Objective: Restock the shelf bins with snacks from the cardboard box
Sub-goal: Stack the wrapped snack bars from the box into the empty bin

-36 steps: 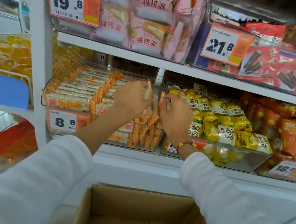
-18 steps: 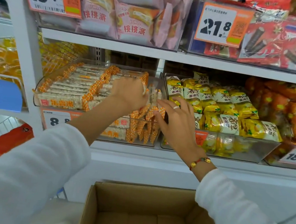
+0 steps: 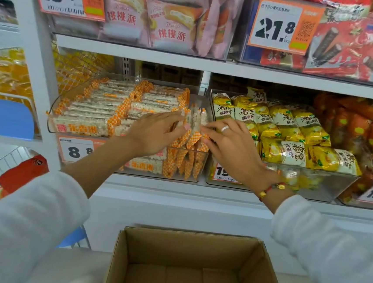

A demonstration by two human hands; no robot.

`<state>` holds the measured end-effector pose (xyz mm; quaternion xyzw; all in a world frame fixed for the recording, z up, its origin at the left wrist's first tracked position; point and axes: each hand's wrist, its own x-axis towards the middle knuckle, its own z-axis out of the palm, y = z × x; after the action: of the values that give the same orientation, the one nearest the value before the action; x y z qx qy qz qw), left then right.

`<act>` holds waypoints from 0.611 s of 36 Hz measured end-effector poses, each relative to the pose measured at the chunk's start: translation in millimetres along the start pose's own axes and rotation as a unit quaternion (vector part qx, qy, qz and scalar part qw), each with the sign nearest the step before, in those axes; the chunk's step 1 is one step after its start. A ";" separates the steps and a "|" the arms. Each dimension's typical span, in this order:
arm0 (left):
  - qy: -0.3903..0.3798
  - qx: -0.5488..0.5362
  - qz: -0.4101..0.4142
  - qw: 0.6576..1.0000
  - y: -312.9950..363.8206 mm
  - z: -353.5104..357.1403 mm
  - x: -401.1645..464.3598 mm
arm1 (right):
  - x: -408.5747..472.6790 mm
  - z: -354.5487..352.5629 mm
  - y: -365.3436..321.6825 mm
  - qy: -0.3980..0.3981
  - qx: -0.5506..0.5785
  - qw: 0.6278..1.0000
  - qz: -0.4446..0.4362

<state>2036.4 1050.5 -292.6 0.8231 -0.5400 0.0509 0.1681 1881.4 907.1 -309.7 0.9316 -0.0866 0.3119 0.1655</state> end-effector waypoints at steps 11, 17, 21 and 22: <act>-0.064 0.055 -0.025 0.996 3.6 0.8 8.2 | -10.1 -4.4 -5.5 -0.050 0.041 0.998 -0.001; 0.268 -0.008 0.037 0.963 31.2 17.3 -35.0 | -68.8 -21.0 -12.1 0.008 0.164 0.985 0.046; 0.319 -0.077 0.088 0.940 64.3 63.6 -70.4 | -142.0 -12.2 -17.1 -0.009 0.199 0.973 0.119; 0.296 -0.096 0.084 0.947 70.5 80.5 -76.3 | -161.5 -5.9 -17.6 -0.037 0.208 0.967 0.144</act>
<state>1933.3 1065.0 -372.8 0.7031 -0.5352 0.2540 0.3933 1755.2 935.0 -408.2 0.9340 -0.1596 0.3092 -0.0815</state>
